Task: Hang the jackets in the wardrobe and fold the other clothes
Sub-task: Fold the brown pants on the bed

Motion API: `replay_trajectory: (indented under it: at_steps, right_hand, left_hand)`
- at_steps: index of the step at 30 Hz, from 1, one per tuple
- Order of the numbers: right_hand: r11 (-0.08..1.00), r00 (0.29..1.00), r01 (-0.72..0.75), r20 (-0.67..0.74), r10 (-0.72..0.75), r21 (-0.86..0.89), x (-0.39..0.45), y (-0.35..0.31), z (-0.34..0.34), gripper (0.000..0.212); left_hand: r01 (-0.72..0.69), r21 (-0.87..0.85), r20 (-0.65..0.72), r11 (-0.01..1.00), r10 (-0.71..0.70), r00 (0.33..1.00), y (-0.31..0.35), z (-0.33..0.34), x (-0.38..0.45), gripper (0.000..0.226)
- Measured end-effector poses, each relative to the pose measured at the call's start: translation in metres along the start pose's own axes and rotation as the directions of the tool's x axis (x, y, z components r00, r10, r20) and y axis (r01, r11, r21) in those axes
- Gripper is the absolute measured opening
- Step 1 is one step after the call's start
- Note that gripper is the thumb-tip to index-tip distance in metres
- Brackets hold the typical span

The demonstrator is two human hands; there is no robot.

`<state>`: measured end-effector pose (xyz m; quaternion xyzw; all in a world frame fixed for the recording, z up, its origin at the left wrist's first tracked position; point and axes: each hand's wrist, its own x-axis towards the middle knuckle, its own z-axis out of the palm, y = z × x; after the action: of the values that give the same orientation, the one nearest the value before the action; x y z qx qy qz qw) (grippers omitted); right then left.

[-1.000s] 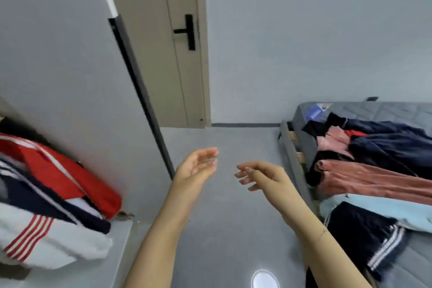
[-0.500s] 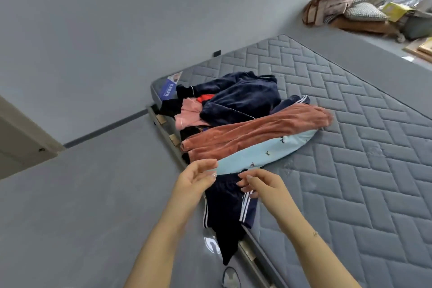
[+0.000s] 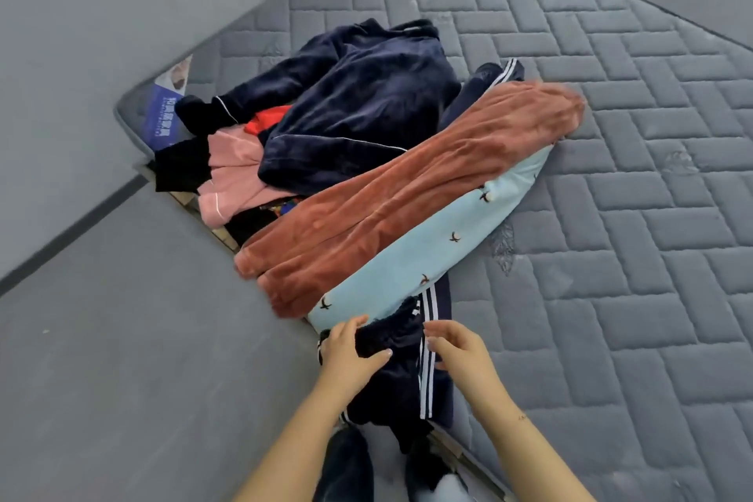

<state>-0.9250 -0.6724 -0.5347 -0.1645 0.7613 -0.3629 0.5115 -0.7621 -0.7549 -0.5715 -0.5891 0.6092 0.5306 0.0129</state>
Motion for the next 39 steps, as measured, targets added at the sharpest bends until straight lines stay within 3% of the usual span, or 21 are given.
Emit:
replay_trajectory:
  at_steps: [3, 6, 8, 10, 13, 14, 16, 18, 21, 24, 26, 30, 35, 37, 39]
  right_hand:
    - [0.996, 0.998, -0.067, 0.002, 0.067, 0.053, 0.038, 0.037, 0.010, 0.038]
    - [0.994, 0.994, -0.098, 0.059, 0.096, 0.038, 0.060, 0.065, 0.008, 0.051]
    - [0.995, 0.986, -0.094, 0.140, 0.095, -0.015, 0.066, 0.079, 0.004, 0.059]
    - [0.998, 0.968, -0.055, 0.243, 0.063, -0.041, 0.066, 0.090, 0.001, 0.076]
    - [0.997, 0.919, 0.071, 0.392, -0.050, -0.040, 0.055, 0.091, 0.008, 0.117]
    - [0.994, 0.900, 0.105, 0.427, -0.090, -0.012, 0.050, 0.087, 0.013, 0.120]
    - [0.983, 0.896, 0.174, 0.404, -0.184, 0.061, 0.037, 0.073, 0.020, 0.098]
    - [0.958, 0.914, 0.258, 0.289, -0.284, 0.125, 0.026, 0.044, 0.015, 0.067]
    - [0.908, 0.913, 0.319, 0.168, -0.371, 0.273, 0.025, -0.020, -0.012, 0.050]
    - [0.826, 0.898, 0.361, 0.079, -0.433, 0.433, 0.034, -0.090, -0.049, 0.033]
    - [0.783, 0.915, 0.356, -0.021, -0.402, 0.511, 0.047, -0.130, -0.079, 0.022]
    - [0.645, 0.962, 0.273, -0.213, -0.172, 0.713, 0.096, -0.192, -0.142, 0.020]
    - [0.473, 0.929, 0.334, -0.370, -0.017, 0.816, 0.182, -0.235, -0.227, 0.039]
    - [0.436, 0.955, 0.287, -0.287, -0.067, 0.853, 0.216, -0.228, -0.258, 0.050]
    - [0.518, 0.982, 0.185, -0.133, -0.136, 0.835, 0.237, -0.207, -0.271, 0.061]
  left_hand:
    - [0.035, 0.150, -0.064, 0.988, -0.025, 0.998, -0.028, 0.039, 0.034, 0.068]
    - [-0.004, 0.072, -0.278, 0.997, 0.024, 0.960, -0.039, 0.051, 0.047, 0.034]
    - [-0.047, -0.018, -0.329, 0.999, 0.038, 0.944, -0.034, 0.042, 0.048, 0.011]
    - [-0.117, -0.102, -0.340, 0.988, 0.076, 0.937, -0.020, 0.030, 0.038, 0.016]
    - [-0.214, -0.255, -0.286, 0.943, 0.137, 0.948, 0.020, 0.024, 0.005, 0.032]
    - [-0.247, -0.296, -0.261, 0.923, 0.170, 0.950, 0.036, 0.025, -0.007, 0.038]
    - [-0.305, -0.362, -0.255, 0.881, 0.221, 0.941, 0.070, 0.025, -0.025, 0.034]
    - [-0.337, -0.440, -0.291, 0.832, 0.223, 0.930, 0.109, 0.014, -0.031, 0.016]
    - [-0.398, -0.581, -0.342, 0.710, 0.230, 0.911, 0.176, -0.011, -0.020, 0.018]
    - [-0.503, -0.599, -0.303, 0.623, 0.406, 0.862, 0.243, -0.028, 0.001, 0.013]
    - [-0.535, -0.588, -0.252, 0.607, 0.491, 0.834, 0.281, -0.033, 0.016, 0.021]
    - [-0.523, -0.451, -0.229, 0.723, 0.473, 0.851, 0.313, -0.026, 0.050, 0.029]
    - [-0.311, -0.310, -0.186, 0.898, 0.264, 0.947, 0.289, 0.008, 0.091, 0.031]
    - [-0.281, -0.225, -0.179, 0.933, 0.244, 0.953, 0.275, 0.020, 0.106, 0.031]
    - [-0.242, -0.176, -0.145, 0.954, 0.218, 0.965, 0.262, 0.030, 0.123, 0.033]
